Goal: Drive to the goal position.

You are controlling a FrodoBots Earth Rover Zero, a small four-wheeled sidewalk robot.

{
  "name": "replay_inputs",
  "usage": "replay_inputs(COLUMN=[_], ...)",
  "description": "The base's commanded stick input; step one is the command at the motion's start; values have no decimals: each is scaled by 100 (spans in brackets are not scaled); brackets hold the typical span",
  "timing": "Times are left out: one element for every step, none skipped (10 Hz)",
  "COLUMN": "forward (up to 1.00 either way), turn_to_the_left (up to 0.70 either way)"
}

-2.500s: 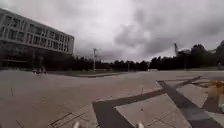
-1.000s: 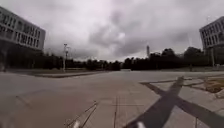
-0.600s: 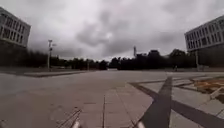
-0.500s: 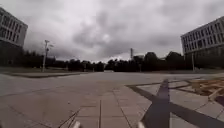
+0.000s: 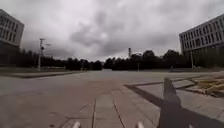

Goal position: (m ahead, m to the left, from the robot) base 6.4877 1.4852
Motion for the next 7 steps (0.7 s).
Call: replay_inputs(forward=[100, 100, 100, 100, 100, 100, 100], turn_to_the_left=[0, 0, 0, 0, 0, 0, 0])
